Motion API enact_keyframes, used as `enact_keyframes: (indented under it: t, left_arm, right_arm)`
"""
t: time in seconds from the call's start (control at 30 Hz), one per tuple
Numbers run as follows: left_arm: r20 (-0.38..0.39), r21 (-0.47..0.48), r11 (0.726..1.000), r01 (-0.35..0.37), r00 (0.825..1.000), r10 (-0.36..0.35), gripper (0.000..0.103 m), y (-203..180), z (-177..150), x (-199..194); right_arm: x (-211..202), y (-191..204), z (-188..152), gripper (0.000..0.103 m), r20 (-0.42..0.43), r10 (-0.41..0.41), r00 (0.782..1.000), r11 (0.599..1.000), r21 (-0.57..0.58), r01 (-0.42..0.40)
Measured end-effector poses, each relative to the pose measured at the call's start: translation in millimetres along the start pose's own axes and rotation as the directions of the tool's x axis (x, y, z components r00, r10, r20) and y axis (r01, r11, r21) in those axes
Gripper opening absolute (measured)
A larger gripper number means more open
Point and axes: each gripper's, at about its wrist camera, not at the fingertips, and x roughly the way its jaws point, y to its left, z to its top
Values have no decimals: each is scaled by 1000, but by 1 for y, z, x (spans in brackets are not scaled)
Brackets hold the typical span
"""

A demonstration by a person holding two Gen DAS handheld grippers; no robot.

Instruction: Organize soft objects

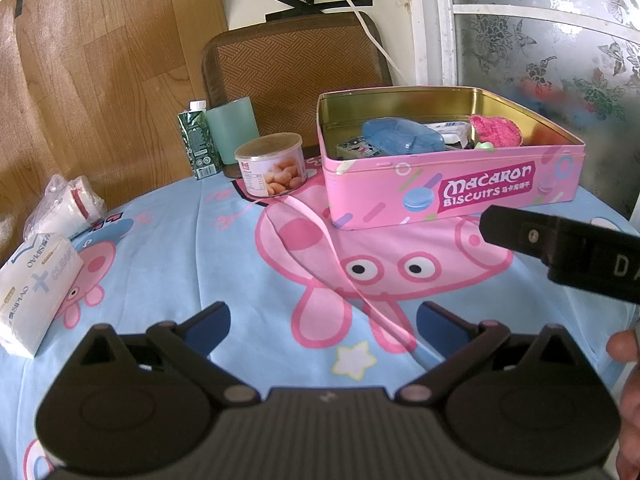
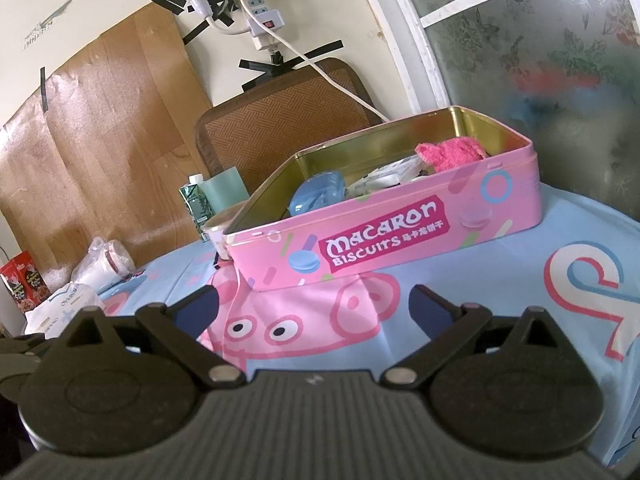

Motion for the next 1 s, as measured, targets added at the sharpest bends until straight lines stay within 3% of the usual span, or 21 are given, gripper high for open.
enact_keyframes:
  t: [1.0]
  left_arm:
    - [1,12,1000,18,1000,-18,103,5,1,-1]
  right_arm:
    - [-2,6,1,103,8,-12,1000,1000,-11,12]
